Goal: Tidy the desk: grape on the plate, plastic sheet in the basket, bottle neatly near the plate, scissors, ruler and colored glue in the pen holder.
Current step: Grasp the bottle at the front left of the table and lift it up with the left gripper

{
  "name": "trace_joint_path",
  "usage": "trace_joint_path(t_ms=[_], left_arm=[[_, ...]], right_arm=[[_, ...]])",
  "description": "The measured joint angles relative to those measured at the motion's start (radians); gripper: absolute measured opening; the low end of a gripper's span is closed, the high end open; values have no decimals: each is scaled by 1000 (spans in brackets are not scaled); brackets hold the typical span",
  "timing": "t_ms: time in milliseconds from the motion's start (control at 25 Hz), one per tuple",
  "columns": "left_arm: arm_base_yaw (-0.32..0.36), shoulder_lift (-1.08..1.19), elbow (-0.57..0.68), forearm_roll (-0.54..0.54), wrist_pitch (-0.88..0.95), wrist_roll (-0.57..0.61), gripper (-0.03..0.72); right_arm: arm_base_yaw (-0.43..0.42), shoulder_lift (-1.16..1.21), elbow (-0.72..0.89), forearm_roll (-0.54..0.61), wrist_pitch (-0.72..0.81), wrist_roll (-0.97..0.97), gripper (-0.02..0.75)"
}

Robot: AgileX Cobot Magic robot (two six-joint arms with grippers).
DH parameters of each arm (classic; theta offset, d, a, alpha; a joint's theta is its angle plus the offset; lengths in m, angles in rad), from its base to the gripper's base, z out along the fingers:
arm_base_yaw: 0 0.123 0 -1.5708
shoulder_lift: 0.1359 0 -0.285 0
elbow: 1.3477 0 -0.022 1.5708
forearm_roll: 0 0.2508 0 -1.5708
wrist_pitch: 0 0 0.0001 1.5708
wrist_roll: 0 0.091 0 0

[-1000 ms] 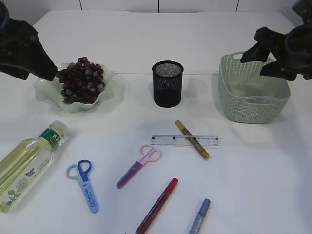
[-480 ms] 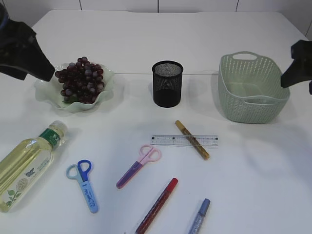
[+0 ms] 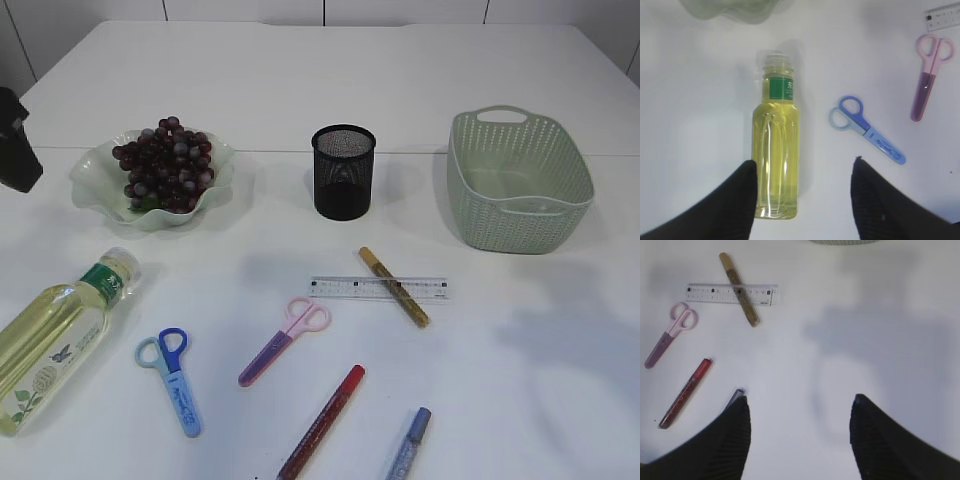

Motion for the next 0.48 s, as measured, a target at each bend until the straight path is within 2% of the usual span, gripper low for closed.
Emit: trace_joint_path(t_ms=[200, 400, 480], left_arm=[[0, 30, 0, 57, 22, -2, 435], [0, 153, 0, 93, 51, -2, 437], [0, 205, 0, 126, 46, -2, 461]], right_arm=[[0, -36, 2, -35, 50, 2, 491], [0, -36, 2, -40, 61, 2, 491], [0, -36, 2, -40, 63, 2, 490]])
